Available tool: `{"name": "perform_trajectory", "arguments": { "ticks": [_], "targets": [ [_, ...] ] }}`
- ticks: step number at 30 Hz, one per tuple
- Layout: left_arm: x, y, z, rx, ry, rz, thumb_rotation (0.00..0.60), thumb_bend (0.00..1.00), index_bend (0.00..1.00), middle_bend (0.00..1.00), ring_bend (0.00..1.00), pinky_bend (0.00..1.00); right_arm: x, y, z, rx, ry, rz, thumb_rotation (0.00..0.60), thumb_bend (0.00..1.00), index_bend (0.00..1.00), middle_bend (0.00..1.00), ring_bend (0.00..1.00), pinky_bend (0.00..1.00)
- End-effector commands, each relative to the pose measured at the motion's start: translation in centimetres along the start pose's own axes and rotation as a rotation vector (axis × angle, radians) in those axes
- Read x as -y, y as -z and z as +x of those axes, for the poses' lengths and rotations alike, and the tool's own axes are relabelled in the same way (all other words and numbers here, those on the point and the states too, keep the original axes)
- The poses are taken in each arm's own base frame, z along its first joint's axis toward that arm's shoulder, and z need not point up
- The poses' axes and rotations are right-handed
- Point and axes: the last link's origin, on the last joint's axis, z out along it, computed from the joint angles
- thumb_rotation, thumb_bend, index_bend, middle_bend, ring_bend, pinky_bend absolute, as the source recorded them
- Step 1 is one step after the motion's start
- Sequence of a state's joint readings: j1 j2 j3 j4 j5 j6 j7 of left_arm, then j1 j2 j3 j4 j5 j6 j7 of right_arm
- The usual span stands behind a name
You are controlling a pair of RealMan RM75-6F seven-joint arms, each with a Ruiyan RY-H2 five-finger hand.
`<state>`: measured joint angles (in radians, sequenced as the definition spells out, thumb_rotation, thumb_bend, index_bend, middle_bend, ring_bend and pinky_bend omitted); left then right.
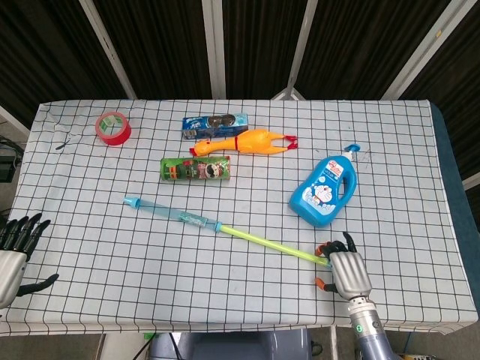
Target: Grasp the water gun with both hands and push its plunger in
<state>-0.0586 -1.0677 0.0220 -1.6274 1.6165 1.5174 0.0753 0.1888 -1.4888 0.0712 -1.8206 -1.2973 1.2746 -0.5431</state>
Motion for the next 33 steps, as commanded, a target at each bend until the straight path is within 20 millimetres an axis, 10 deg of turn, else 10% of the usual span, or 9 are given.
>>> {"name": "perform_trajectory", "arguments": {
  "ticks": [1,33],
  "targets": [
    [0.0,0.0,0.0,0.000,-0.001,-0.001,0.600,0.11,0.05,0.00,0.00,0.00,-0.2,-0.5,-0.3,0.004,0.010,-0.013,0.600,0.22,0.42,0.36,0.26,0.00],
    [-0.1,0.0,0.0,-0.007,0.006,-0.005,0.600,0.11,0.05,0.00,0.00,0.00,-1.8,-2.7,-1.6,0.019,0.082,-0.096,0.600,0.34,0.57,0.33,0.14,0.00]
  ]
}}
